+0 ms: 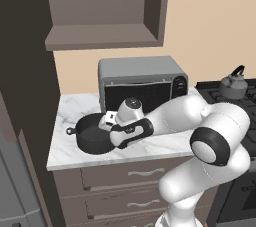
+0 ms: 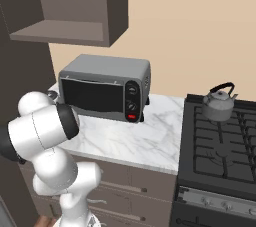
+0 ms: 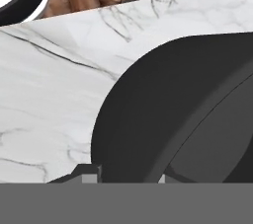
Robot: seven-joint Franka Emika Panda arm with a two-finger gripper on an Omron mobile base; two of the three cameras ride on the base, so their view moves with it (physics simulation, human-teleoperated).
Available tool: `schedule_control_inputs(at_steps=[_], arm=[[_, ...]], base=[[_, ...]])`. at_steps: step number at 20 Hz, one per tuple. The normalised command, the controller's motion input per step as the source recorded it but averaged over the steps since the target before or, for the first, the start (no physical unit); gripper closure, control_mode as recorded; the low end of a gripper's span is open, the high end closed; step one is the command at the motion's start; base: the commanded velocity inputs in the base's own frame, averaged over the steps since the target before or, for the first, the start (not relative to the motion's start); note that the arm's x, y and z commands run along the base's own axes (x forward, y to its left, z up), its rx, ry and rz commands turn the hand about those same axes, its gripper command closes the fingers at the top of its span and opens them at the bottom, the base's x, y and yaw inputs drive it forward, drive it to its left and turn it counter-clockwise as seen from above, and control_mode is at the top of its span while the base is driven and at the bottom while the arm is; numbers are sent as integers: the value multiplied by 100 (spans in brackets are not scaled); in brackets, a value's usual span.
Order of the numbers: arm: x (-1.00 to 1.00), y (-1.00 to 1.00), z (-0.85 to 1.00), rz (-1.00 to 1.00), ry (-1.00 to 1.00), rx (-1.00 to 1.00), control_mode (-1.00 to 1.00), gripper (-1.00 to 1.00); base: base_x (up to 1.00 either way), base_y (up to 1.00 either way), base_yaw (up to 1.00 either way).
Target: Pick the kettle from the cabinet and place it on a stove burner. Then pick the pot from the counter and place it on another stove burner. Finally, turn both burners on.
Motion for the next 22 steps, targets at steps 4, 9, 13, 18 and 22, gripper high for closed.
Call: schedule_control_inputs(at_steps=[4, 9, 13, 18, 22], arm=[[-3, 0, 8, 0, 0, 0, -100, 100], [-9, 0, 16, 0, -1, 0, -100, 100], [-21, 0, 23, 0, -2, 0, -100, 100], [-27, 0, 24, 0, -1, 0, -100, 100], [-26, 0, 26, 0, 0, 0, -100, 100]], base=[[0, 0, 0], [0, 0, 0], [0, 0, 0], [0, 0, 0], [0, 0, 0]])
